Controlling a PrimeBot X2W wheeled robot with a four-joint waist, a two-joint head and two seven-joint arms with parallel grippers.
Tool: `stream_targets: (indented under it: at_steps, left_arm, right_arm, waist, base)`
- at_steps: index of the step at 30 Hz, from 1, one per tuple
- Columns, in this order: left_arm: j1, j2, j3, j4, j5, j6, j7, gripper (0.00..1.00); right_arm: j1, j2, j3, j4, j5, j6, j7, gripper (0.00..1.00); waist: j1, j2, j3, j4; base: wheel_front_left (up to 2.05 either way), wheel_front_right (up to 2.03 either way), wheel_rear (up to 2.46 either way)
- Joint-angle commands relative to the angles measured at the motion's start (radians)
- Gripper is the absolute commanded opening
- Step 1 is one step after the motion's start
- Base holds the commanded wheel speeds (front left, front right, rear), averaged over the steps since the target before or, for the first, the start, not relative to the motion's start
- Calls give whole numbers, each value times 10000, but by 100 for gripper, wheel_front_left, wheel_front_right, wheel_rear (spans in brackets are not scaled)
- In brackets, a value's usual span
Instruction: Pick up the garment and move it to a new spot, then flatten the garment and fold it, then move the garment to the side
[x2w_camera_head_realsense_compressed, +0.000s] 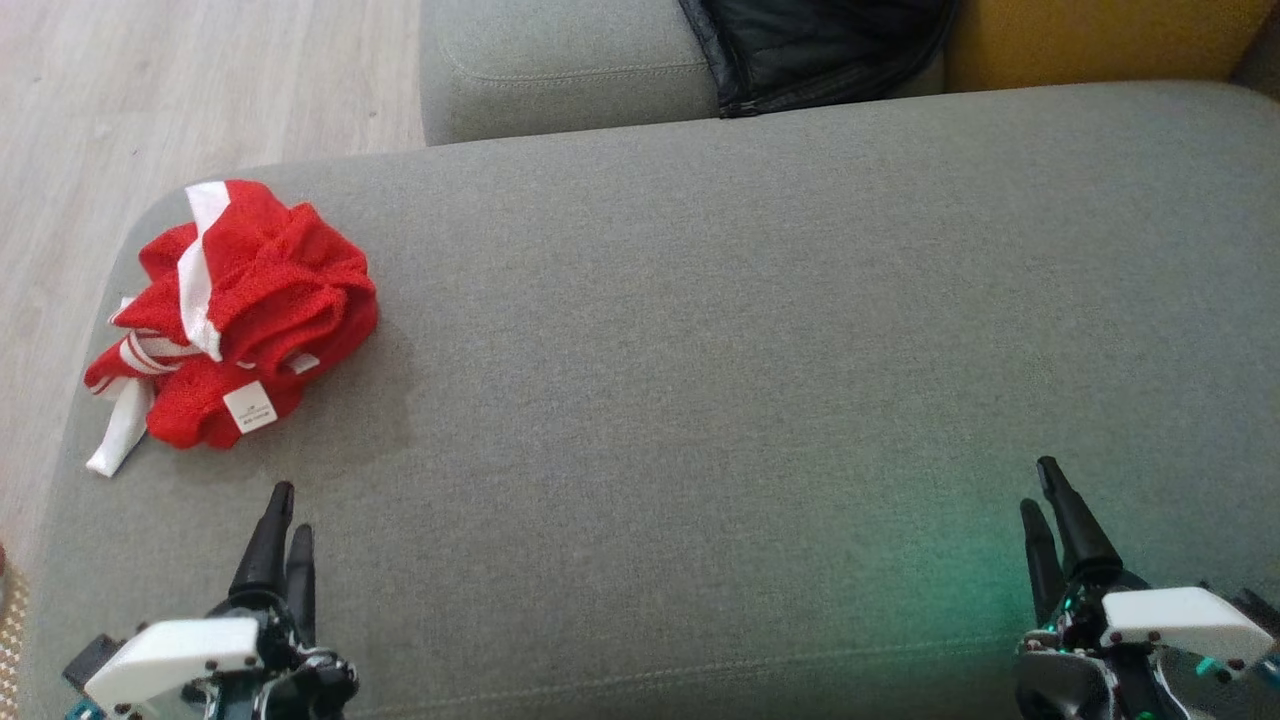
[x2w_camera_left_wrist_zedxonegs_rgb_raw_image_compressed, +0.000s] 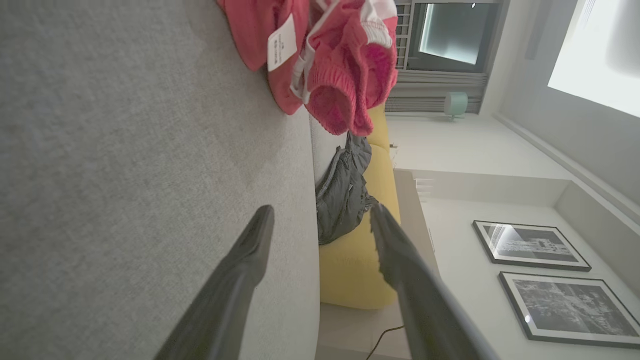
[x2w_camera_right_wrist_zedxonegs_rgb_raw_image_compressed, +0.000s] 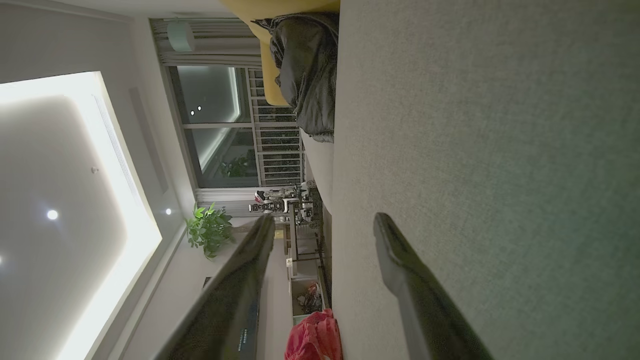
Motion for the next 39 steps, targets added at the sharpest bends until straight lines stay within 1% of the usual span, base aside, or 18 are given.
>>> stream_targets:
  at_steps: [1,6,7,8,19,27,39]
  left_arm:
    - [-471,82,-11,-440,316,-37,-102,100]
    - [-467,85,-26,-615,1053,-31,-219,100]
    - [-469,86,-64,-727,1482,-14,-278,100]
    - [-469,86,-64,-727,1482,-14,-278,100]
    - [-510,95,-597,-1092,3674,436,-629,100]
    - [-559,118,-902,-1257,4685,710,-862,100]
    - [-622,131,-1264,-1589,6207,1049,-1213,100]
  right_arm:
    - [-419,-91,83,-402,-318,10,-145,100]
    - [-444,-90,76,-436,-1065,13,-261,100]
    - [-456,-90,95,-509,-1447,14,-320,100]
    - [-456,-90,95,-509,-1447,14,-320,100]
    - [-486,-94,575,-1002,-3829,22,-668,100]
    - [-495,-96,798,-1234,-4750,28,-899,100]
    - [-570,-101,1221,-1443,-6548,36,-1248,100]
  waist:
    - [0,0,-1,-7]
    - [0,0,9,-20]
    - [0,0,19,-25]
    - [0,0,19,-25]
    - [0,0,49,-27]
    - [0,0,37,-36]
    - [0,0,44,-49]
  base:
    - [0,0,0]
    - [0,0,0]
    - [0,0,0]
    - [0,0,0]
    - [0,0,0]
    - [0,0,0]
    - [0,0,0]
